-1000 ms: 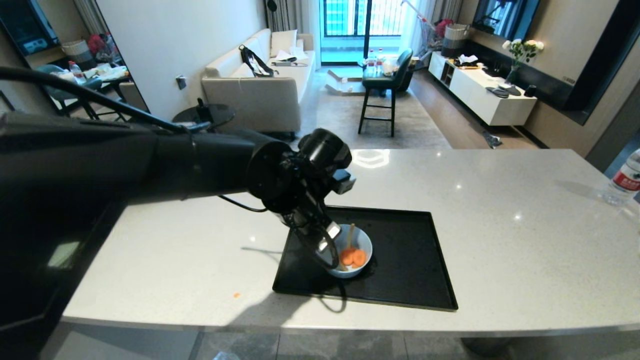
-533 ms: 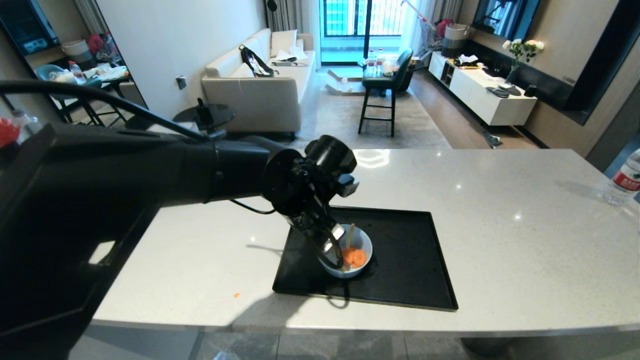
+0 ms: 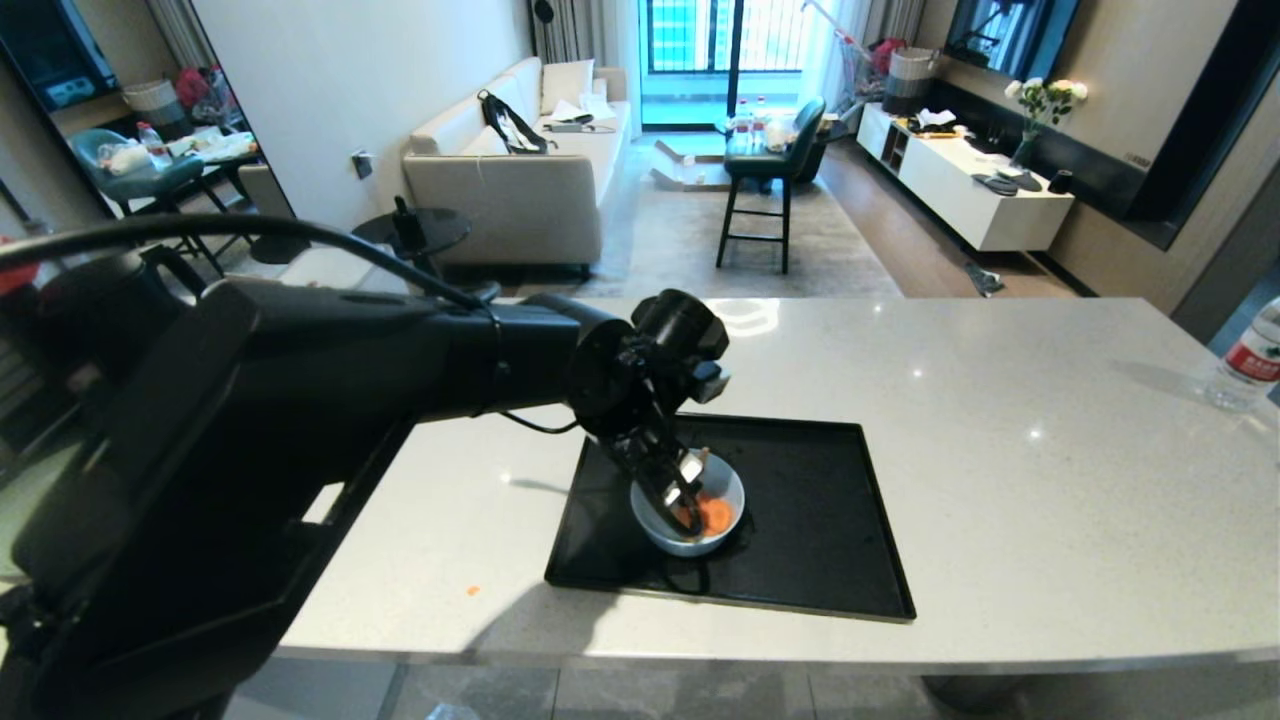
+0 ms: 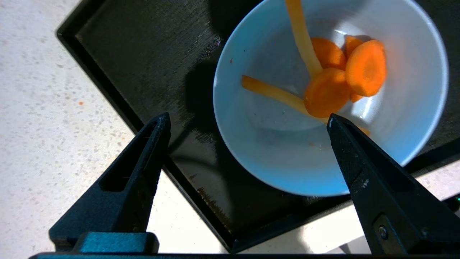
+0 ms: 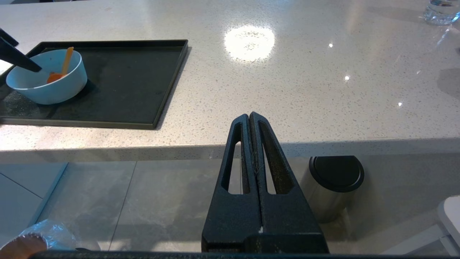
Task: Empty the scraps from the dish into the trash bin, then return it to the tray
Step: Pick up the bowl with leftover food
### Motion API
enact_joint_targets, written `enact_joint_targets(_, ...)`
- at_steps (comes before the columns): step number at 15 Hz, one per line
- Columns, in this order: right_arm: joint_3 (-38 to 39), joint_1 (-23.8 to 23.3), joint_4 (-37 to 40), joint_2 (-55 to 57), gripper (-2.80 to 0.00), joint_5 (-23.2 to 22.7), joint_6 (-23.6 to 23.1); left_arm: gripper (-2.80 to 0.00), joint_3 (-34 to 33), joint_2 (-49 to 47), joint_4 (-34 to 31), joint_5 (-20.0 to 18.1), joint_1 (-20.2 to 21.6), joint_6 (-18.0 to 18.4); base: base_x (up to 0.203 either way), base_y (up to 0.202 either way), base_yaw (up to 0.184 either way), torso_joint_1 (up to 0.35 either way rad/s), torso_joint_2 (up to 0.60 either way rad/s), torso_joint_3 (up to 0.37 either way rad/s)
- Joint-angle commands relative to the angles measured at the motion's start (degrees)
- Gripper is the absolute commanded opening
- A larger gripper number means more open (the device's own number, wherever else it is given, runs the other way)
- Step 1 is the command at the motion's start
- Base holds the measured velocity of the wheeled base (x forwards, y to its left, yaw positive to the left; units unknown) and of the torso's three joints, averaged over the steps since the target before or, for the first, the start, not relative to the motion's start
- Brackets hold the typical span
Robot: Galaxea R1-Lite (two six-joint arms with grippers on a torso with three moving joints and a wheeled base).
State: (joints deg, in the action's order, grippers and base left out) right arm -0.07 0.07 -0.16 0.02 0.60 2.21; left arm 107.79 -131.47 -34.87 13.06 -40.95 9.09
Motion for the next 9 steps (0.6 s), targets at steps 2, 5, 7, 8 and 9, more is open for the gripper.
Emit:
enact_joint_targets(2,0.0,0.0,0.0,0.0,-2.8,0.0,0.1,0.0,1.3,-3.0,-0.1,0.0,0.8,-0.1,0.0,0.0,0.0,0.0,0.0,0.0)
enact_joint_targets(5,0.1,0.0,0.0,0.0,-2.8,0.0,0.0,0.0,3.2,-4.8,0.0,0.0,2.1,0.2,0.0,0.0,0.0,0.0,0.0,0.0)
enact_joint_targets(7,0.0,0.0,0.0,0.0,-2.8,0.0,0.1,0.0,2.9,-4.8,0.1,0.0,3.6,0.6,0.0,0.0,0.0,0.0,0.0,0.0)
enact_joint_targets(8,0.0,0.0,0.0,0.0,-2.8,0.0,0.1,0.0,2.9,-4.7,0.2,0.1,4.7,1.5,0.0,0.0,0.0,0.0,0.0,0.0)
enact_joint_targets(9,0.0,0.0,0.0,0.0,-2.8,0.0,0.1,0.0,2.9,-4.6,0.2,0.1,5.7,2.8,0.0,0.0,0.0,0.0,0.0,0.0)
